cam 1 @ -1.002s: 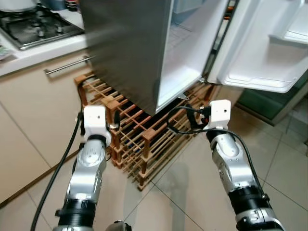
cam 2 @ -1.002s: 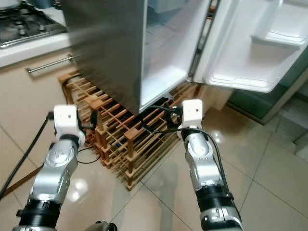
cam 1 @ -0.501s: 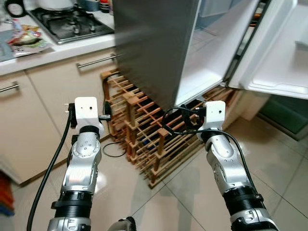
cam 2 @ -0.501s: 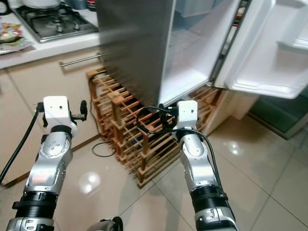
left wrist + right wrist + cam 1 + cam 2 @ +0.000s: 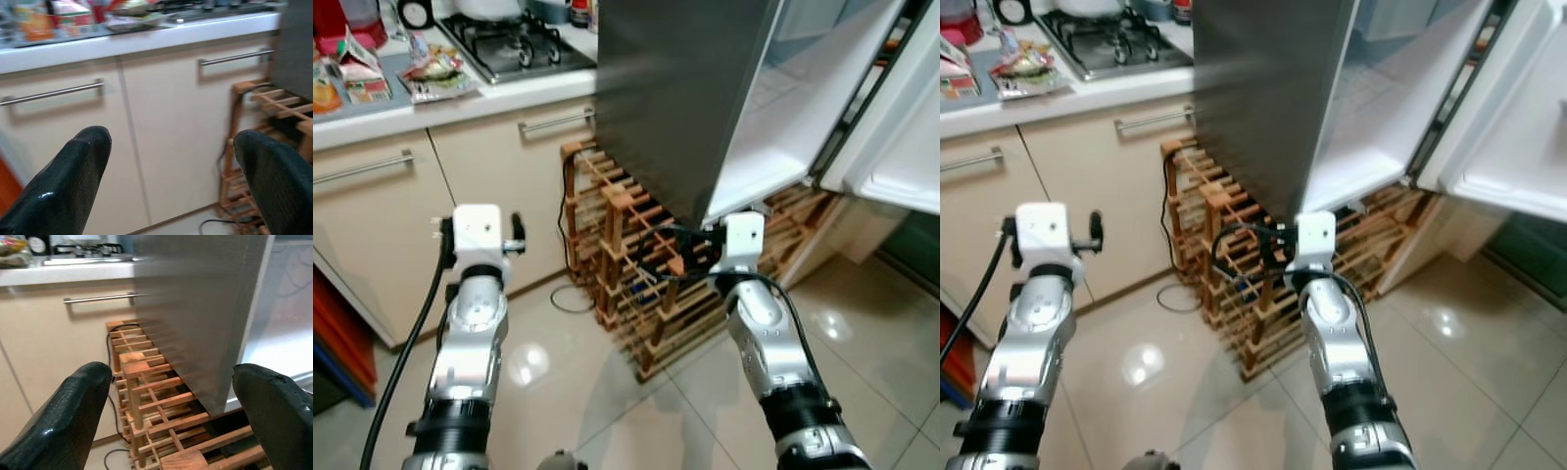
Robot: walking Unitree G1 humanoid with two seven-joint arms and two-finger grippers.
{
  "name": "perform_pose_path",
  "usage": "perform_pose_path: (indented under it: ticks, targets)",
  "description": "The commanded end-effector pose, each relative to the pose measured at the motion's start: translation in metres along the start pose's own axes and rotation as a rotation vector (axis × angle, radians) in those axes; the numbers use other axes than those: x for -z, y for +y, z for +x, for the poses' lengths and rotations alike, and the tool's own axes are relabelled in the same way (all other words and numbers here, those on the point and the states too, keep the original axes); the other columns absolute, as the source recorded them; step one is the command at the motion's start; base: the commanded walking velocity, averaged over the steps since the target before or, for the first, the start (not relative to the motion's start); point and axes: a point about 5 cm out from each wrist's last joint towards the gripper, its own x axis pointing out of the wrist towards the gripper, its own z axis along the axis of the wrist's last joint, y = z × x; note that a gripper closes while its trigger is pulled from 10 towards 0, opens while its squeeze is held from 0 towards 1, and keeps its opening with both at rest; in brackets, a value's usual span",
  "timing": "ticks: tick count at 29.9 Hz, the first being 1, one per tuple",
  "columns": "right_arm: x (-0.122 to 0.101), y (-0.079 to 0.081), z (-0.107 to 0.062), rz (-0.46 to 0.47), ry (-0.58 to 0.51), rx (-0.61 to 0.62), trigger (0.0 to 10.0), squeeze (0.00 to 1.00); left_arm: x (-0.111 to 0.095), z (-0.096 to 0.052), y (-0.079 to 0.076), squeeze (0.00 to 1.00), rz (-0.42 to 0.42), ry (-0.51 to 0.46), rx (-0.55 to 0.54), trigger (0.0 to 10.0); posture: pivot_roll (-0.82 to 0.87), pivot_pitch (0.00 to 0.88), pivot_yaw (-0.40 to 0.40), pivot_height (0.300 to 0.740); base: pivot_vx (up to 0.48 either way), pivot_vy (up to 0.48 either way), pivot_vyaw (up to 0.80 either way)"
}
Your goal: Restocking fridge
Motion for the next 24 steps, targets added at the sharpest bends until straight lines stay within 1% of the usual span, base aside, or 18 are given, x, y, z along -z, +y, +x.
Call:
perform_pose_path:
  ticks: [1, 2, 3, 4, 6, 7, 9, 11, 13, 15, 16, 17, 19, 20, 21, 22, 24]
  targets:
    - [-0.004, -0.006, 0.0, -0.006, -0.018, 0.005, 10.0, 0.0, -0.006, -0.003, -0.008, 0.0, 0.074, -0.067, 0.032, 10.0, -0.01, 0.0, -0.05, 0.74, 0.0, 0.0, 0.5]
    - [-0.003, -0.006, -0.001, -0.006, -0.016, 0.003, 10.0, 0.0, -0.011, -0.005, -0.013, 0.0, 0.108, -0.11, 0.057, 10.0, 0.0, 0.0, -0.049, 0.74, 0.0, 0.0, 0.49]
    - [-0.002, -0.006, -0.001, -0.004, -0.014, 0.001, 10.0, 0.0, -0.014, -0.005, -0.016, 0.0, 0.117, -0.13, 0.076, 10.0, 0.0, 0.0, -0.046, 0.74, 0.0, 0.0, 0.5]
    - [-0.001, -0.005, -0.001, -0.003, -0.014, 0.0, 10.0, 0.0, -0.016, -0.005, -0.018, 0.0, 0.116, -0.136, 0.085, 10.0, 0.0, 0.0, -0.046, 0.74, 0.0, 0.0, 0.5]
    - [-0.001, -0.002, 0.0, 0.01, -0.016, -0.006, 10.0, 0.0, -0.015, -0.004, -0.022, 0.0, 0.099, -0.112, 0.111, 10.0, 0.0, 0.0, -0.041, 0.74, 0.0, 0.0, 0.49]
    - [-0.001, 0.001, 0.001, 0.019, -0.022, -0.013, 10.0, 0.0, -0.016, -0.003, -0.026, 0.0, 0.098, -0.114, 0.15, 10.0, 0.01, 0.0, -0.034, 0.74, 0.0, 0.0, 0.49]
    - [-0.001, 0.006, 0.001, 0.036, -0.041, -0.026, 10.0, 0.0, -0.022, -0.005, -0.036, 0.0, 0.139, -0.174, 0.236, 10.0, 0.01, 0.0, -0.026, 0.74, 0.0, 0.0, 0.49]
    - [-0.001, 0.008, 0.002, 0.048, -0.043, -0.026, 10.0, 0.0, -0.022, -0.007, -0.044, 0.0, 0.085, -0.161, 0.291, 10.0, 0.02, 0.0, -0.023, 0.74, 0.0, 0.0, 0.5]
    - [-0.002, 0.008, 0.003, 0.046, -0.045, -0.028, 10.0, 0.0, -0.018, -0.006, -0.043, 0.0, 0.035, -0.13, 0.272, 10.0, 0.01, 0.0, -0.024, 0.74, 0.0, 0.0, 0.51]
    - [-0.002, 0.007, 0.002, 0.04, -0.046, -0.03, 10.0, 0.0, -0.013, -0.004, -0.039, 0.0, 0.014, -0.105, 0.241, 10.0, 0.02, 0.0, -0.025, 0.74, 0.0, 0.0, 0.51]
    - [-0.001, 0.006, 0.002, 0.039, -0.046, -0.029, 10.0, 0.0, -0.011, -0.004, -0.038, 0.0, 0.006, -0.093, 0.231, 10.0, 0.02, 0.0, -0.027, 0.74, 0.0, 0.0, 0.51]
    - [0.0, 0.003, 0.001, 0.037, -0.04, -0.027, 10.0, 0.0, -0.011, -0.005, -0.037, 0.0, 0.011, -0.096, 0.22, 10.0, 0.02, 0.0, -0.034, 0.74, 0.0, 0.0, 0.51]
    - [0.001, 0.002, 0.001, 0.035, -0.037, -0.027, 10.0, 0.0, -0.012, -0.007, -0.036, 0.0, 0.017, -0.1, 0.215, 10.0, 0.02, 0.0, -0.036, 0.74, 0.0, 0.0, 0.51]
    - [0.002, 0.001, 0.001, 0.029, -0.029, -0.025, 10.0, 0.0, -0.009, -0.009, -0.032, 0.0, 0.011, -0.087, 0.187, 10.0, 0.03, 0.0, -0.044, 0.74, 0.0, 0.0, 0.51]
    - [0.003, 0.0, 0.001, 0.028, -0.027, -0.025, 10.0, 0.01, -0.007, -0.009, -0.031, 0.0, 0.005, -0.078, 0.173, 10.0, 0.03, 0.0, -0.046, 0.74, 0.0, 0.0, 0.51]
    - [0.003, 0.0, 0.0, 0.018, -0.025, -0.028, 10.0, 0.01, -0.004, -0.01, -0.026, 0.0, -0.005, -0.058, 0.135, 10.0, 0.03, 0.0, -0.049, 0.74, 0.0, 0.0, 0.51]
    - [0.004, -0.002, 0.0, -0.02, -0.023, -0.011, 10.0, 0.01, 0.003, -0.011, -0.016, 0.0, -0.006, -0.02, 0.068, 10.0, 0.03, 0.0, -0.052, 0.74, 0.161, 0.161, 0.51]
